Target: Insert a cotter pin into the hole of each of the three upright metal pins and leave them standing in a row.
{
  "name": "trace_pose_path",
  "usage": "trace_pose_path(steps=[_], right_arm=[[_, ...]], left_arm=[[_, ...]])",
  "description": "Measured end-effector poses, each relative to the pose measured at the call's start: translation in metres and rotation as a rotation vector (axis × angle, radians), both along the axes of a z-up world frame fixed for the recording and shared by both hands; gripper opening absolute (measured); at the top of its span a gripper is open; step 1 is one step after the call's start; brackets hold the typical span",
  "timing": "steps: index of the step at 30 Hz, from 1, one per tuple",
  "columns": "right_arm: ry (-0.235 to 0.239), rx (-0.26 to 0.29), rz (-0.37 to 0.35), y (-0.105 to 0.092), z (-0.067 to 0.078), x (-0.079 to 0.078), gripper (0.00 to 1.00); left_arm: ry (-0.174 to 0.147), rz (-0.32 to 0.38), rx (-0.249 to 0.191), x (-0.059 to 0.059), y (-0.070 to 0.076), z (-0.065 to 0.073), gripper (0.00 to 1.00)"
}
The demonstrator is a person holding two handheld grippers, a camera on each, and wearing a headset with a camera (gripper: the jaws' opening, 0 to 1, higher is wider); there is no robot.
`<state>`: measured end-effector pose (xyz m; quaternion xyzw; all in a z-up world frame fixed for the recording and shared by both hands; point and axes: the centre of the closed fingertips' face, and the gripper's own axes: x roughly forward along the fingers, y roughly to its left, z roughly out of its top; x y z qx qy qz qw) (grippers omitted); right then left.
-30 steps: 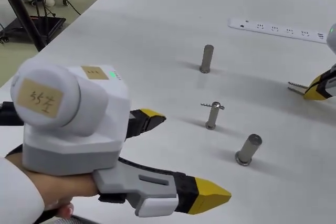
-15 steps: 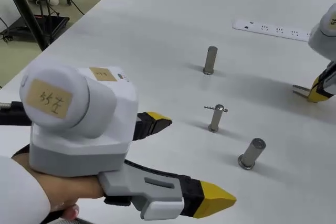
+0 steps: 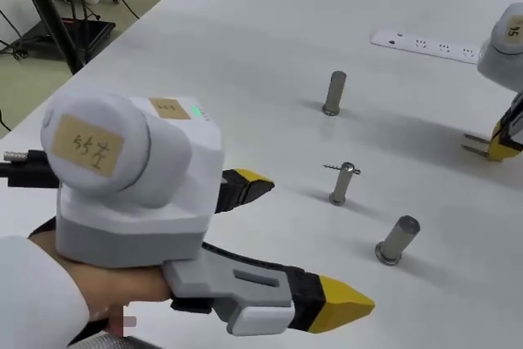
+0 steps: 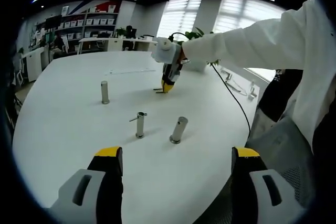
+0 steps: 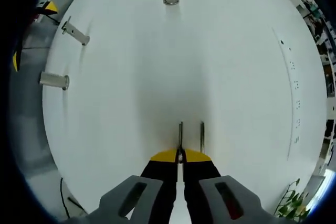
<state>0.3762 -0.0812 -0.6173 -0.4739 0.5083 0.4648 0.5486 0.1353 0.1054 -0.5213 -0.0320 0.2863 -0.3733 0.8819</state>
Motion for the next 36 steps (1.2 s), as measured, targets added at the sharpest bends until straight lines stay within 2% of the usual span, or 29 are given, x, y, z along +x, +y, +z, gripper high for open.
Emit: trace_pose_path(steps=[2,5,8,11,17,19,21,25,27,31,36], right_arm=[[-0.011,-0.003,-0.024,0.0,0.0,0.0,0.0],[-0.031,-0.011,-0.023,0.001,0.001,-0.005,0.0],[-0.026,-0.003,-0.027,0.001,0.003,-0.008,0.0],[-0.05,0.01,-0.042,-0.002,0.005,-0.008,0.0],[-0.061,0.103,-0.041,-0.001,0.022,-0.023,0.0],[-0.067,0.114,-0.014,-0.005,0.026,-0.025,0.0],[-0.092,0.118,0.008,-0.008,0.034,-0.028,0.0],[-0.118,0.159,0.02,-0.007,0.047,-0.037,0.0],[-0.141,0.178,0.031,-0.006,0.054,-0.042,0.0],[-0.17,0.284,0.024,0.007,0.07,-0.056,0.0],[-0.227,0.348,0.064,0.017,0.083,-0.068,0.0]], left_arm=[[-0.001,0.0,-0.004,0.0,0.0,0.0,0.83],[0.001,0.002,0.001,-0.001,0.0,-0.001,0.83],[-0.003,0.004,0.004,0.0,0.0,-0.001,0.82],[-0.024,0.003,0.015,0.0,0.0,0.0,0.81],[-0.021,-0.008,0.019,-0.001,-0.003,-0.001,0.8],[-0.018,-0.005,0.017,-0.001,-0.003,-0.001,0.79],[-0.014,-0.005,0.014,-0.001,-0.004,-0.001,0.79],[0.019,0.021,-0.042,0.001,-0.003,0.0,0.77],[0.031,0.02,-0.053,0.0,-0.003,-0.001,0.77],[0.036,0.032,-0.068,0.001,-0.003,-0.001,0.77],[0.028,0.035,-0.072,0.004,-0.002,0.003,0.77]])
